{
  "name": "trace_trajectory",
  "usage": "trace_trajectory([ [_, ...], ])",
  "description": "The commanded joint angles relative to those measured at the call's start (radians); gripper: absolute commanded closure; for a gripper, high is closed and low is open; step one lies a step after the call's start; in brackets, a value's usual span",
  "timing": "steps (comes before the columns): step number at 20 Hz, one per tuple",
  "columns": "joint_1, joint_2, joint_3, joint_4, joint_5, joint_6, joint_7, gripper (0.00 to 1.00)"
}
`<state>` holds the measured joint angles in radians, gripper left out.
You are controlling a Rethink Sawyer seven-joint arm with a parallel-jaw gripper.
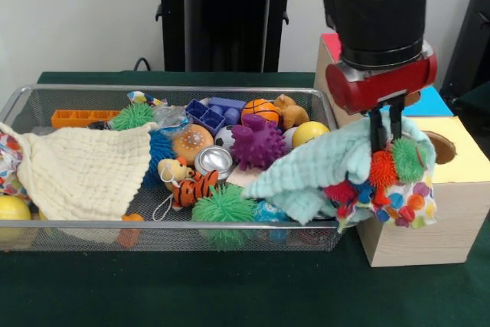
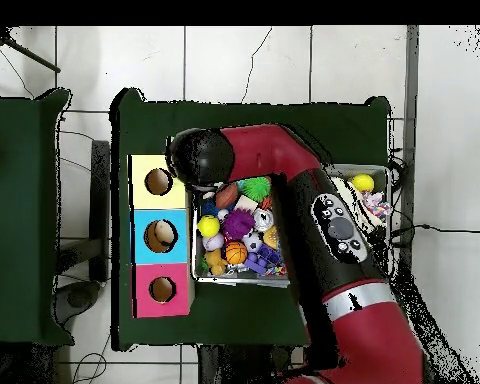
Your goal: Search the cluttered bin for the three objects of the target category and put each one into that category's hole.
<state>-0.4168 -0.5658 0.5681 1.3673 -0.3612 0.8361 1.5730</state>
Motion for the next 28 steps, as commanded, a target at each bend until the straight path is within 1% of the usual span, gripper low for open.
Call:
trace_trajectory([
  [1, 0.084, 0.032, -0.128, -0.145, 0.003, 0.188, 0.174, 1.0],
  [3, 0.1, 0.079, -0.129, -0.203, -0.001, 0.185, 0.159, 1.0],
  [7, 0.114, 0.161, -0.119, -0.325, 0.003, 0.241, 0.084, 1.0],
  [9, 0.103, 0.196, -0.105, -0.354, 0.01, 0.249, 0.039, 1.0],
  [11, 0.088, 0.213, -0.095, -0.366, 0.016, 0.252, 0.007, 1.0],
  [12, 0.079, 0.215, -0.09, -0.364, 0.018, 0.248, -0.009, 1.0],
  [13, 0.063, 0.198, -0.087, -0.329, 0.021, 0.227, -0.02, 1.0],
  [18, 0.01, 0.196, -0.068, -0.299, 0.018, 0.223, -0.11, 1.0],
  [20, -0.015, 0.192, -0.061, -0.266, 0.019, 0.215, -0.133, 1.0],
  [24, -0.047, 0.14, -0.05, -0.193, 0.016, 0.196, -0.151, 1.0],
  [28, -0.075, 0.078, -0.04, -0.131, 0.019, 0.204, -0.162, 1.0],
])
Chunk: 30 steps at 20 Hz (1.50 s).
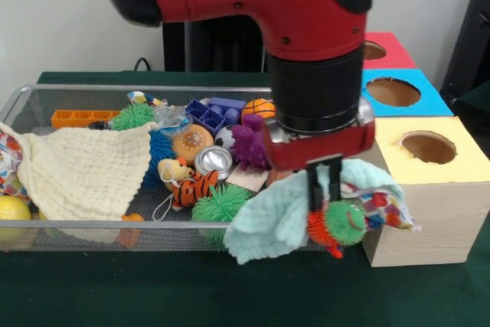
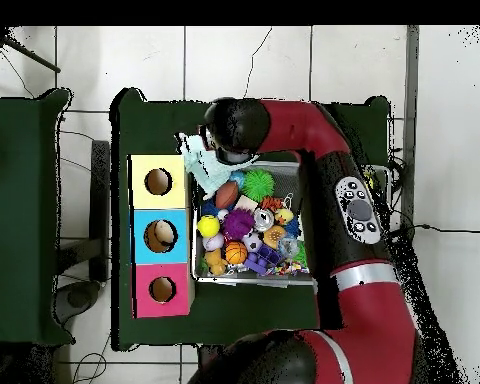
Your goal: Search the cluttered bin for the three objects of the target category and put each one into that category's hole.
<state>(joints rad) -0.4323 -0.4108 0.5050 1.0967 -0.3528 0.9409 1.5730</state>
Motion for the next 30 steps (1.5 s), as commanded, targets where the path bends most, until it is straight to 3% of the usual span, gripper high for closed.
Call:
trace_trajectory([
  [1, -0.065, -0.09, 0.025, 0.154, 0.012, 0.106, -0.16, 1.0],
  [10, -0.116, -0.245, 0.056, 0.307, 0.057, 0.156, -0.159, 1.0],
  [15, -0.207, -0.296, 0.112, 0.454, 0.07, 0.051, -0.223, 1.0],
  [19, -0.25, -0.277, 0.131, 0.504, 0.032, -0.017, -0.221, 1.0],
  [21, -0.254, -0.279, 0.129, 0.526, 0.023, -0.064, -0.167, 1.0],
  [27, -0.292, -0.26, 0.159, 0.556, 0.027, -0.084, -0.154, 1.0],
  [28, -0.299, -0.25, 0.171, 0.551, 0.021, -0.075, -0.154, 0.0],
  [30, -0.306, -0.235, 0.181, 0.552, 0.033, -0.072, -0.152, 0.0],
])
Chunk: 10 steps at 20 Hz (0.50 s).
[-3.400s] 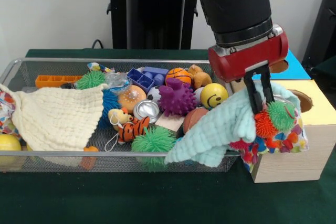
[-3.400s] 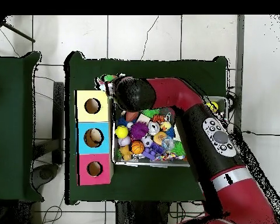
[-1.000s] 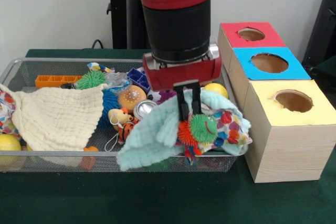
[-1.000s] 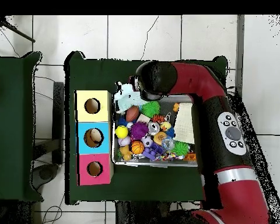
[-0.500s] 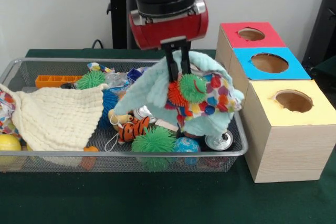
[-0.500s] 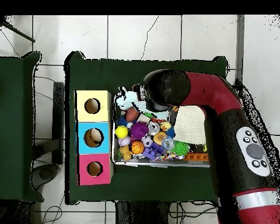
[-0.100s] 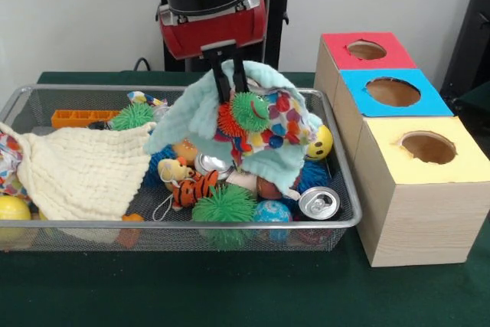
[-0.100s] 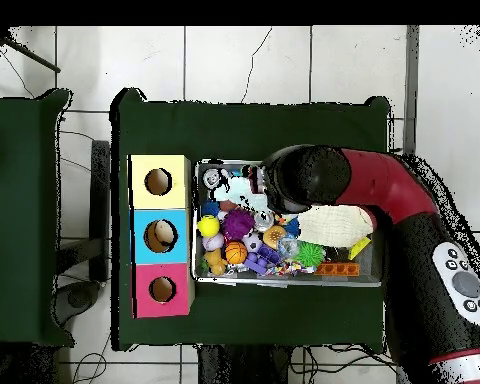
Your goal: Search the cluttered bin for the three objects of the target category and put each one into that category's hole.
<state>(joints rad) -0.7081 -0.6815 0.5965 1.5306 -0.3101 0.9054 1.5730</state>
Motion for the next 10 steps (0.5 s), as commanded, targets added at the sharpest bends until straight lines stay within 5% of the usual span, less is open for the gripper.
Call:
trace_trajectory([
  [1, -0.034, 0.043, 0.094, 0.118, -0.004, -0.035, -0.151, 0.0],
  [10, -0.068, 0.072, 0.135, 0.147, -0.01, -0.069, -0.136, 0.0],
])
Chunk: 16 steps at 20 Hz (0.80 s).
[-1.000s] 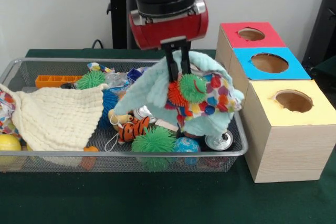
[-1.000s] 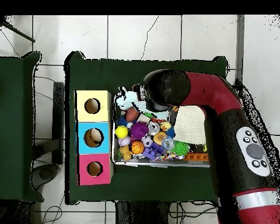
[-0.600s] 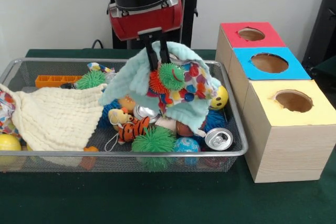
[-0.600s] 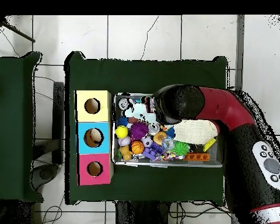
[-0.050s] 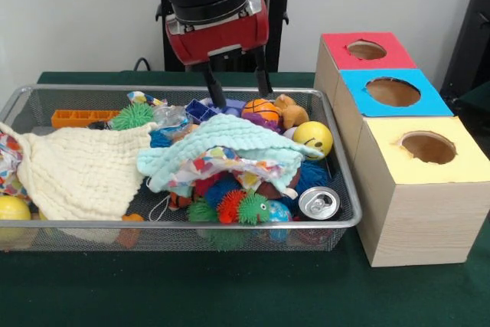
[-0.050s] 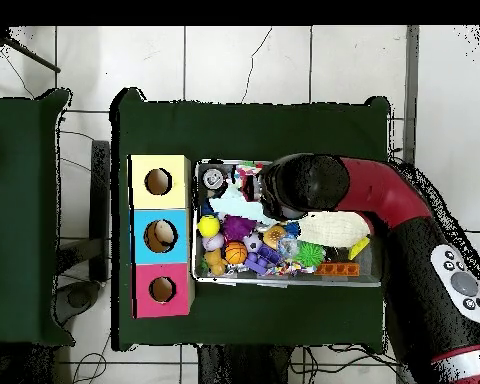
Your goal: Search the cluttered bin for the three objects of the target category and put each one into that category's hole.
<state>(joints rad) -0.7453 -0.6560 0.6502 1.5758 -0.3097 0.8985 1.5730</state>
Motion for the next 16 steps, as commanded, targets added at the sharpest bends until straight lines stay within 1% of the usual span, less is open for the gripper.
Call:
trace_trajectory([
  [1, -0.032, 0.046, 0.081, 0.104, -0.014, -0.065, -0.128, 0.0],
  [6, -0.031, 0.04, 0.079, 0.113, -0.023, -0.087, -0.089, 0.0],
  [7, -0.024, 0.03, 0.071, 0.115, -0.028, -0.1, -0.069, 0.0],
  [8, 0.002, 0.0, 0.042, 0.111, -0.037, -0.083, -0.03, 0.0],
  [9, 0.019, -0.019, 0.024, 0.118, -0.018, -0.05, 0.013, 0.0],
  [11, 0.047, -0.044, 0.024, 0.107, -0.024, -0.04, 0.016, 0.0],
  [14, 0.1, -0.083, 0.007, 0.078, -0.016, -0.009, 0.059, 0.0],
  [16, 0.137, -0.081, -0.012, 0.037, -0.011, 0.026, 0.08, 0.0],
])
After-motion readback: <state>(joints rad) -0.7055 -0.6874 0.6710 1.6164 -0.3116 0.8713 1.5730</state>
